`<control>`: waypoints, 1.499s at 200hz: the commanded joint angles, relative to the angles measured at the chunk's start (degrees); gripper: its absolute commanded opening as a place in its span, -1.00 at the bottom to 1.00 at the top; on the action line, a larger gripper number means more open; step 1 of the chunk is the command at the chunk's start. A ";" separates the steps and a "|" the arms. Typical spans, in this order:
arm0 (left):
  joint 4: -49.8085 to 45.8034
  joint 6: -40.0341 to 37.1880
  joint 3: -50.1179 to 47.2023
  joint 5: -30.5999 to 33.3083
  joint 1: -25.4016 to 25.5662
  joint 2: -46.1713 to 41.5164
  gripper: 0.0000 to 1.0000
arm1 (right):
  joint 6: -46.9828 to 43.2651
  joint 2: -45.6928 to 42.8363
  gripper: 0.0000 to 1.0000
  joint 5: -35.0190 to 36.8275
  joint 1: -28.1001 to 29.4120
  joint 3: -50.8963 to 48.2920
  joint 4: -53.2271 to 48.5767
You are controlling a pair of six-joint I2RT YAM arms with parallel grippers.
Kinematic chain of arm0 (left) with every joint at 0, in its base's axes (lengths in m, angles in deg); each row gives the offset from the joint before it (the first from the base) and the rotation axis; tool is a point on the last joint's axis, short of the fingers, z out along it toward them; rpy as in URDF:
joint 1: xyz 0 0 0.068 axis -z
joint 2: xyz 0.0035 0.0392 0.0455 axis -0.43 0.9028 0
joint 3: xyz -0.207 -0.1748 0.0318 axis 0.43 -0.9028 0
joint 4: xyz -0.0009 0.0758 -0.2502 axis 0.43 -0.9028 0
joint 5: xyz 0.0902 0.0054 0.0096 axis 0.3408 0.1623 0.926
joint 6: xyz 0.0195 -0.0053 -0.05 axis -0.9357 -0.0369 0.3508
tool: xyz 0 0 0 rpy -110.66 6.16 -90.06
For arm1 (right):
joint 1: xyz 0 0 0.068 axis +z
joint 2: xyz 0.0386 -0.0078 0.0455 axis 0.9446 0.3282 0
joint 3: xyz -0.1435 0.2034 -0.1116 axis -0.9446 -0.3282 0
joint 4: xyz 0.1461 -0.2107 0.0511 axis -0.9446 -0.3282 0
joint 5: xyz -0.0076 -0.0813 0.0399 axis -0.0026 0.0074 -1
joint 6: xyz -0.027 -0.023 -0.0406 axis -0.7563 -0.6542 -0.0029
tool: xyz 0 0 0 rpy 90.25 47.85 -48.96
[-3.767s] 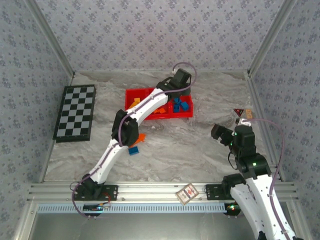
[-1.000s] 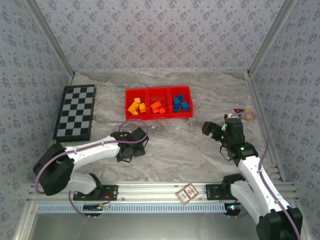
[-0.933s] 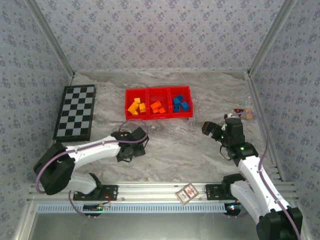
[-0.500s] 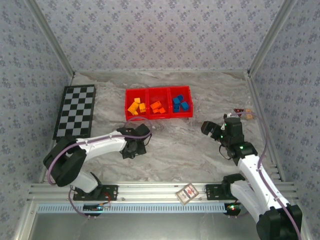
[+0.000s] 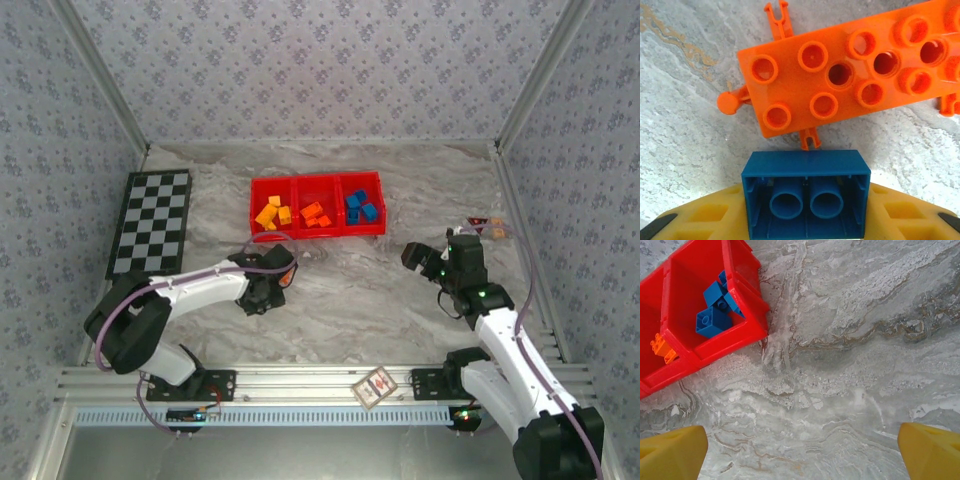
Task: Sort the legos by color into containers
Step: Pick up the lego from the middle-left of the table, then place the lego in the container.
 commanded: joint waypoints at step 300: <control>-12.90 -45.52 105.96 -2.68 -2.65 62.24 -0.13 | -8.94 -11.48 0.99 2.30 -1.74 1.04 -11.92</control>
